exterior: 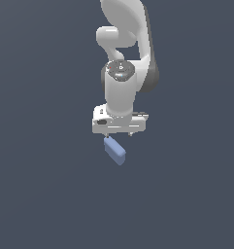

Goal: Pick up the object and move it to a goal position.

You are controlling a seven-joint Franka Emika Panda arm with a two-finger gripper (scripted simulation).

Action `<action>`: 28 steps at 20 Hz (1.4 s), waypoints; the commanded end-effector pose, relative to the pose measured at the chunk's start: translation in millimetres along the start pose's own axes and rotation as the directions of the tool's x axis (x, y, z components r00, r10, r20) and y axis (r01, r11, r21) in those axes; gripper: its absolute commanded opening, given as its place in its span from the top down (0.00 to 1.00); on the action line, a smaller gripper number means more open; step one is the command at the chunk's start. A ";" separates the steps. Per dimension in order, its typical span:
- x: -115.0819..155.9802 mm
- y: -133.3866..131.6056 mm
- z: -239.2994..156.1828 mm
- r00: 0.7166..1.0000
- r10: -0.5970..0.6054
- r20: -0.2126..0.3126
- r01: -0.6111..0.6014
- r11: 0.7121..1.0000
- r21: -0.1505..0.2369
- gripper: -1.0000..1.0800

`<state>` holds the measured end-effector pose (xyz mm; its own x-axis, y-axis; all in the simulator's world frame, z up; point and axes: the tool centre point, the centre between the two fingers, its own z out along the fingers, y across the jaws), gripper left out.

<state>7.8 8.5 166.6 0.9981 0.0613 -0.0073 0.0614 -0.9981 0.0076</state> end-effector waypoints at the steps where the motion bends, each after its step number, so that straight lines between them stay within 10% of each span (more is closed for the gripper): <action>1: 0.4 0.4 0.4 1.000 -0.014 0.000 0.014 1.000 0.000 0.04; 14: 6.5 6.2 7.2 0.975 -0.222 -0.001 0.222 0.975 0.000 0.04; 28: 16.3 15.7 17.5 0.846 -0.532 -0.007 0.532 0.846 0.001 0.04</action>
<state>23.9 -5.6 149.9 0.8302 0.5574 -0.0040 0.5574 -0.8303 0.0014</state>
